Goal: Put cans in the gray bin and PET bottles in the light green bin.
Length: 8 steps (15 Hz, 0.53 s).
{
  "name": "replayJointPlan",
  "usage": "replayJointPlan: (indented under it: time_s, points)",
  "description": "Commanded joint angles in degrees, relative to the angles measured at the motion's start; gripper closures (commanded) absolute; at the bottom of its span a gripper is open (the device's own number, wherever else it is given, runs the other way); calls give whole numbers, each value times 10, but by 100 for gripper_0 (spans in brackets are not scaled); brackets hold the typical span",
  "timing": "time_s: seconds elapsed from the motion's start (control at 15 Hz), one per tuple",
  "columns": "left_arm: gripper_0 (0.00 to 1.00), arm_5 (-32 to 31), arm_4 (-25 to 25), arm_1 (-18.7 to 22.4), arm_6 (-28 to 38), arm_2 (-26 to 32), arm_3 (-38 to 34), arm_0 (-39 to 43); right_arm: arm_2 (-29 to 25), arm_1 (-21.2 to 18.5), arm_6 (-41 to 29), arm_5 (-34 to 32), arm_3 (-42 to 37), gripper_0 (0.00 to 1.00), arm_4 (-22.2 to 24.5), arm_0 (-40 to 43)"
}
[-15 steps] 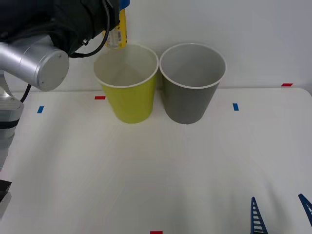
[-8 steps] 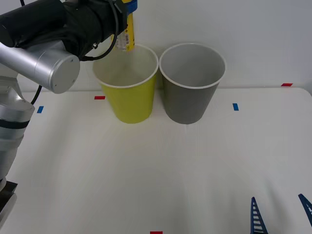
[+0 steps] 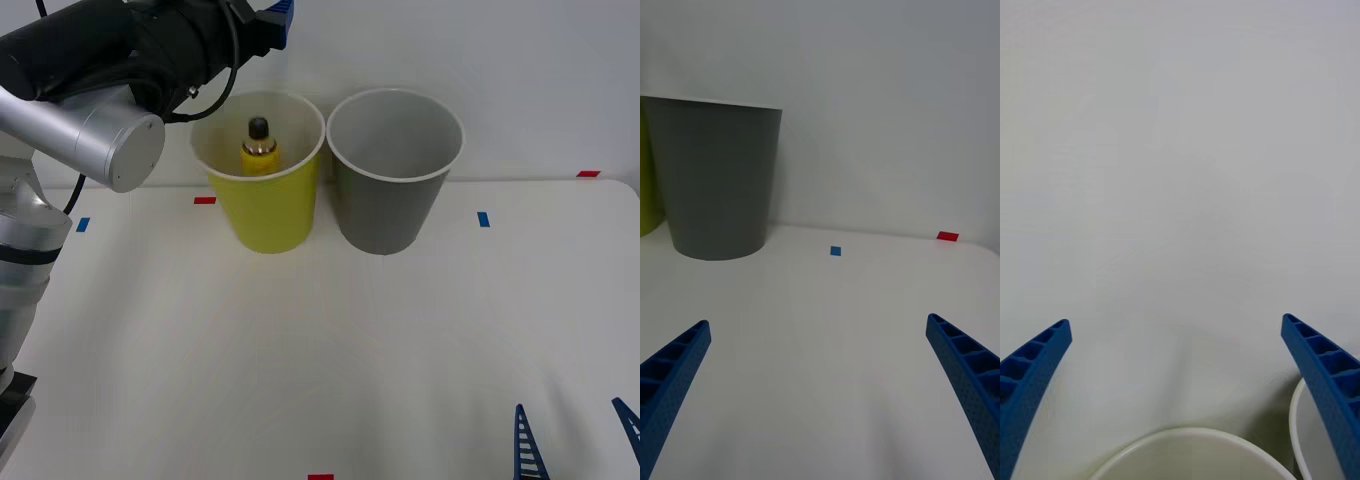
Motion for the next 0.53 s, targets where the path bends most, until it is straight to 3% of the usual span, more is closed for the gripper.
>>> replayJointPlan:
  time_s: [0.07, 0.2, 0.53]
  points:
    - [0, 0, 3, 7, 13, 0, -24, 6, 0, 0, 0, 0, 0, 0, 0, 0]
    - [0, -1, -4, 15, 16, 4, -79, 50, 0, 0, 0, 0, 0, 0, 0, 0]
    - [0, -1, -39, 19, 15, 33, -268, 262, 0, 0, 0, 0, 0, 0, 0, 0]
